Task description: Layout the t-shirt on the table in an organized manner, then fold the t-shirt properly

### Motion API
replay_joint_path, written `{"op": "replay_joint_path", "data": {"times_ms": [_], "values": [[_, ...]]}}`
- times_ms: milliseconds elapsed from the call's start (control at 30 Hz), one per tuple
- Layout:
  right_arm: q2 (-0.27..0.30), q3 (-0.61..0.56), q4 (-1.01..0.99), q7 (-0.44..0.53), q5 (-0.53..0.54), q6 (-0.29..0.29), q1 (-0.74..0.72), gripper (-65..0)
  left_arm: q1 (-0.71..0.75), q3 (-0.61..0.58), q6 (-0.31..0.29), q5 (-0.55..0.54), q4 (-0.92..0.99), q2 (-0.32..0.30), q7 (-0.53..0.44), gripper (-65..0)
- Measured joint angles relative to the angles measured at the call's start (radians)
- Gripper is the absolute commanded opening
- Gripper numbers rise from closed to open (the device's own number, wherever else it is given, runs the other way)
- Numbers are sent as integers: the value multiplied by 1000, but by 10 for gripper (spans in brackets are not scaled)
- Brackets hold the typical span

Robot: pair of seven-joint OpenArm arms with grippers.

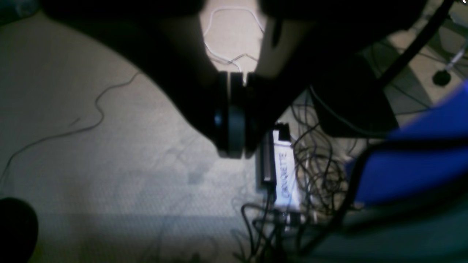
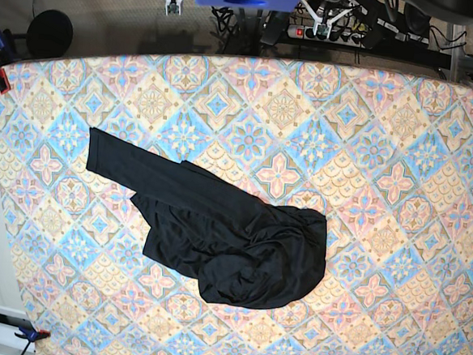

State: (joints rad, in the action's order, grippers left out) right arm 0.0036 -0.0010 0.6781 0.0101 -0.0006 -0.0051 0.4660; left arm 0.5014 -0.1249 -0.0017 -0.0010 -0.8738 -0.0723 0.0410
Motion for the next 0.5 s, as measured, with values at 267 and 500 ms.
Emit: {"op": "replay_joint_path", "data": {"times_ms": [267, 500], "values": [[1, -1, 251, 7, 1, 0, 187, -650, 220, -53, 3, 0, -346, -80, 12, -650], [60, 8, 529, 2, 0, -11, 343, -650, 369, -97, 2, 4, -666, -200, 5, -650]]}}
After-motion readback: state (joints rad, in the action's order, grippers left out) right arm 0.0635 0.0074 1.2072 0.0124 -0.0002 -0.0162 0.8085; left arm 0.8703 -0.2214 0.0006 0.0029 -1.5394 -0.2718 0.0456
